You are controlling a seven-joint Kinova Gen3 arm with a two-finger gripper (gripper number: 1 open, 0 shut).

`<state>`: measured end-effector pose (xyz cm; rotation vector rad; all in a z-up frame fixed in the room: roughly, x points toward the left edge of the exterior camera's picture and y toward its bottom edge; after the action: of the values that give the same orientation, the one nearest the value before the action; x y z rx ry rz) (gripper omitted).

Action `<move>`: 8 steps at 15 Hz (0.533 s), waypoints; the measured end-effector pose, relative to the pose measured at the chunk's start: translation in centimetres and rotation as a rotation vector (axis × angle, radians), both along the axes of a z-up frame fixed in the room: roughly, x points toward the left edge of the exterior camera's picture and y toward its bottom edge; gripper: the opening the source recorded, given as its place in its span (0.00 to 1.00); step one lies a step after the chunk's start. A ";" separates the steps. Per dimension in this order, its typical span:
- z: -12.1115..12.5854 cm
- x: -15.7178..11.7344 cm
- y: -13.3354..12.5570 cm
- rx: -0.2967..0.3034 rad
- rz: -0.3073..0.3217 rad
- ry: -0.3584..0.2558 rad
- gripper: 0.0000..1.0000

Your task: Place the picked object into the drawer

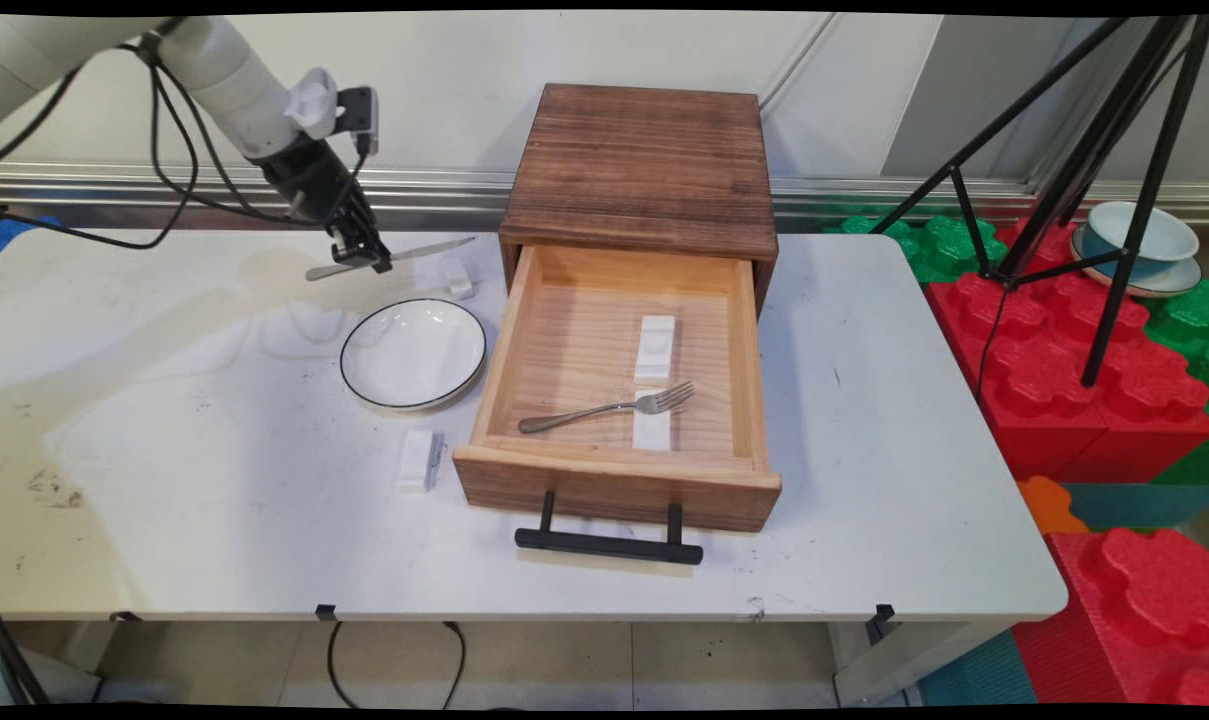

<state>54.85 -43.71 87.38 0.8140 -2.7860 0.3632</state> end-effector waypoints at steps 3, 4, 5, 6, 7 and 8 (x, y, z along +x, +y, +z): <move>2.0 -0.3 1.5 -0.009 -0.010 0.008 0.00; 2.7 -0.5 1.9 -0.013 -0.011 0.013 0.00; 3.2 -0.6 2.2 -0.017 -0.011 0.017 0.00; 3.7 -0.8 2.6 -0.020 -0.011 0.022 0.00; 4.5 -1.0 3.1 -0.023 -0.014 0.029 0.00; 5.2 -1.3 3.6 -0.025 -0.019 0.037 0.00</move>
<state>53.57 -40.11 92.54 0.7807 -2.7479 0.3748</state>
